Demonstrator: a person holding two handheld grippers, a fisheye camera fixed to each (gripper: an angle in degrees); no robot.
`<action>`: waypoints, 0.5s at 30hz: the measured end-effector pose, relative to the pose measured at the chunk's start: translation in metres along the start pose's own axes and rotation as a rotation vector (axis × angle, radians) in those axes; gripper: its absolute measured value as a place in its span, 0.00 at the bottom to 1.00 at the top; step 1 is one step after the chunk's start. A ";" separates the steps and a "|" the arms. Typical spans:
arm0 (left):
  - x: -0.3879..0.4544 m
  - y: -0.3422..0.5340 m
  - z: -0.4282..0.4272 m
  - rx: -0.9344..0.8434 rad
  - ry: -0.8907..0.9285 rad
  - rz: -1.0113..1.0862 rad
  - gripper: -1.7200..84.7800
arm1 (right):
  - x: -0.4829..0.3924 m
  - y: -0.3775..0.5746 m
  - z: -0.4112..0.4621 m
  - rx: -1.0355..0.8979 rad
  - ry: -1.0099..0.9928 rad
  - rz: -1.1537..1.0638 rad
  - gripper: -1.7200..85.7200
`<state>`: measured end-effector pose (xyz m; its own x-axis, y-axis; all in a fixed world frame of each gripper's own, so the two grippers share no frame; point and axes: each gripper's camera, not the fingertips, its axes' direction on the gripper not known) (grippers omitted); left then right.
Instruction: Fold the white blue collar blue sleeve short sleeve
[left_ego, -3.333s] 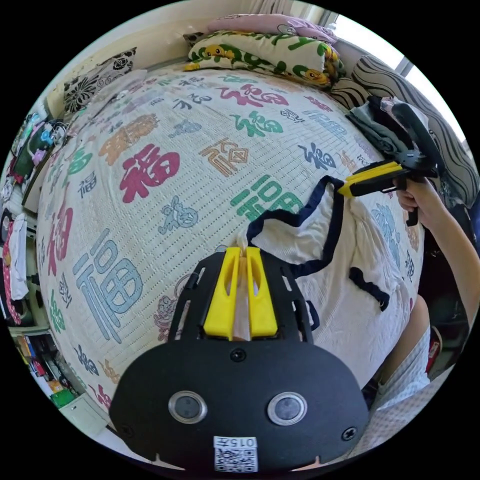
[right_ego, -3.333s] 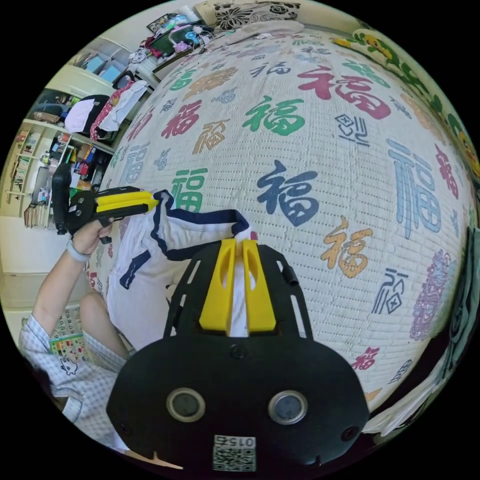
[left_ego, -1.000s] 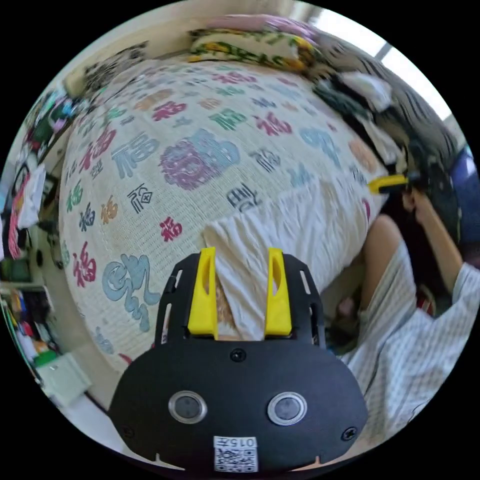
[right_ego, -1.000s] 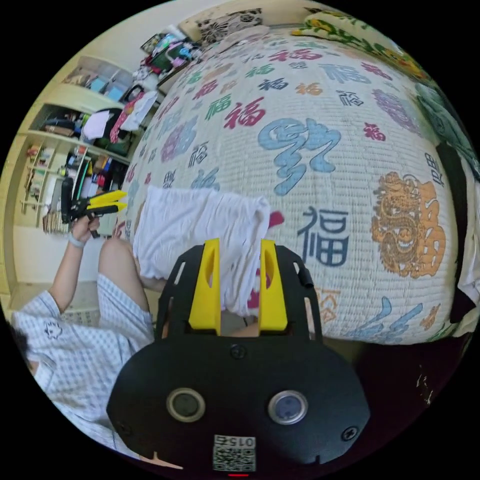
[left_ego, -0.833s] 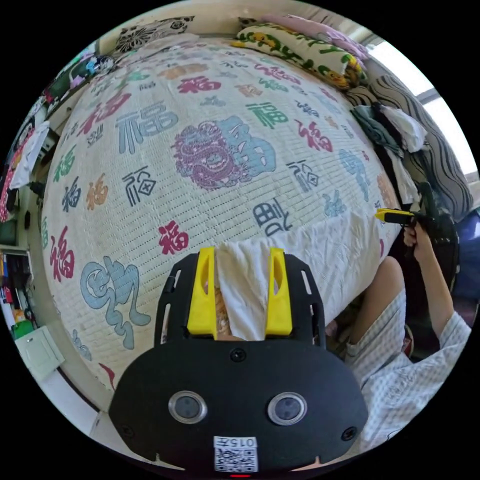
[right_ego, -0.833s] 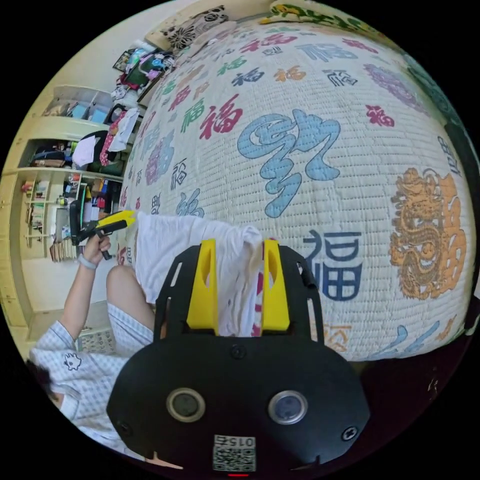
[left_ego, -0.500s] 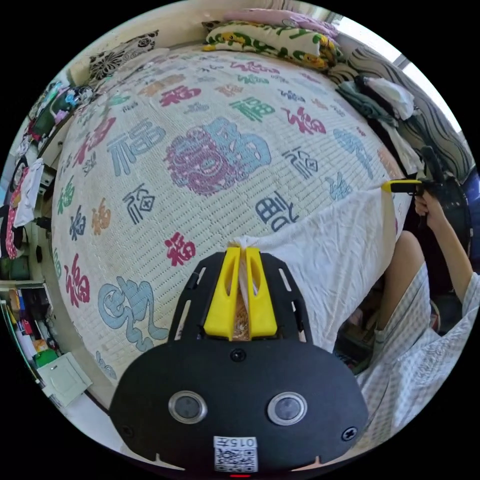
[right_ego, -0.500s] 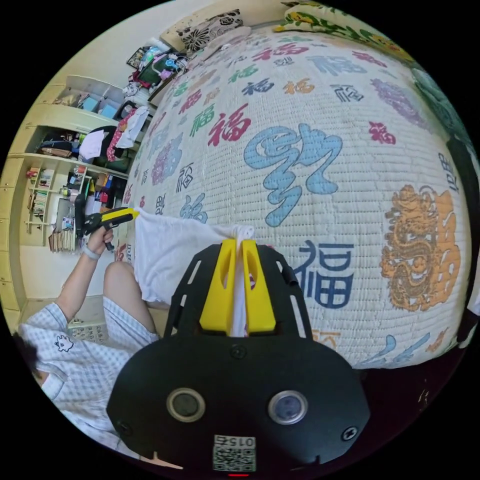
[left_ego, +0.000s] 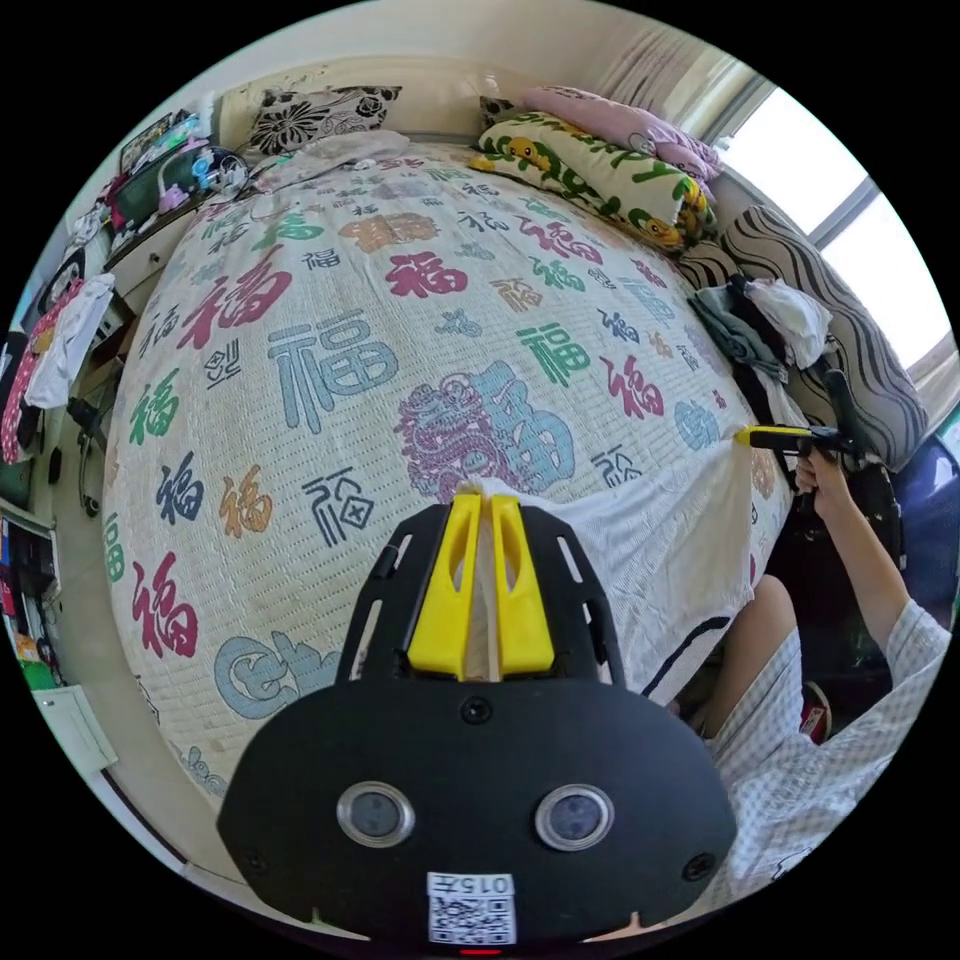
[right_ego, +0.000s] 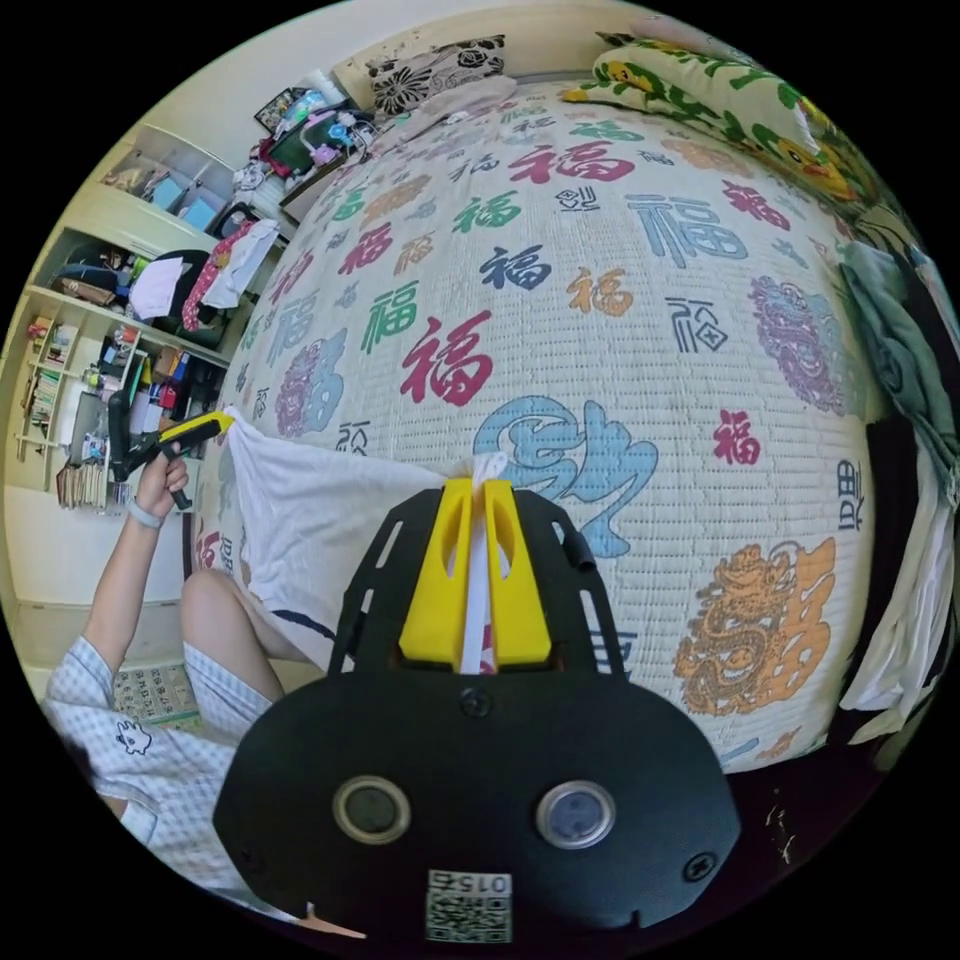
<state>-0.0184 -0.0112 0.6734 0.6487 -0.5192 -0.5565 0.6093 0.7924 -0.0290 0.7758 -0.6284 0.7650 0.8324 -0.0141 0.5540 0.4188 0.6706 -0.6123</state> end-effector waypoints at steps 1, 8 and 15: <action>-0.006 -0.001 0.001 0.001 -0.009 -0.018 0.05 | -0.002 -0.008 0.005 -0.024 0.016 0.003 0.05; -0.019 0.030 0.010 -0.127 -0.103 -0.026 0.12 | -0.015 0.003 0.011 -0.079 0.072 0.025 0.09; 0.043 0.122 -0.005 -0.177 0.043 0.158 0.13 | -0.071 0.075 0.023 -0.200 -0.109 -0.160 0.11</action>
<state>0.0816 0.0645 0.6419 0.7076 -0.3729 -0.6003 0.4095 0.9086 -0.0817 0.7400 -0.5606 0.6929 0.7105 -0.0210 0.7034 0.6141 0.5064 -0.6053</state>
